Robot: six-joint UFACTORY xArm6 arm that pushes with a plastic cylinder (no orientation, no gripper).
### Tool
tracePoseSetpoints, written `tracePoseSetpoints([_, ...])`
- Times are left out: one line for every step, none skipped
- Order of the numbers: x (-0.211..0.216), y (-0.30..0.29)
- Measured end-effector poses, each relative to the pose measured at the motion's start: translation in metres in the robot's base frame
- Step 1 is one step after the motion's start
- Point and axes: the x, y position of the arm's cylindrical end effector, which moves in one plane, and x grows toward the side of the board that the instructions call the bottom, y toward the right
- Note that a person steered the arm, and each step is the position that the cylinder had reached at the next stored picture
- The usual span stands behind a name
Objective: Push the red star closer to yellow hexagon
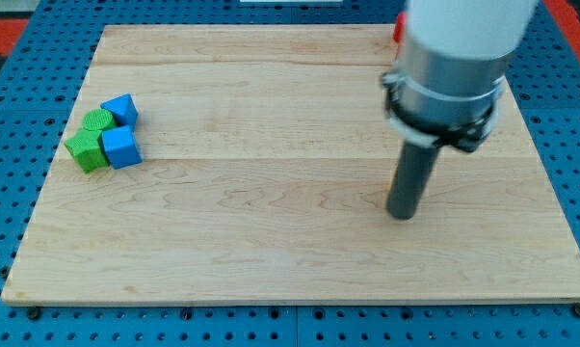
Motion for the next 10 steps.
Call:
tracePoseSetpoints([-0.049,0.021])
tracePoseSetpoints([-0.067,0.054])
tracePoseSetpoints([-0.042,0.025])
tracePoseSetpoints([-0.101,-0.059])
tracePoseSetpoints([-0.208,-0.073])
tracePoseSetpoints([-0.256,-0.073])
tracePoseSetpoints([-0.297,-0.06])
tracePoseSetpoints([-0.312,-0.053])
tracePoseSetpoints([-0.289,0.001])
tracePoseSetpoints([-0.257,0.046])
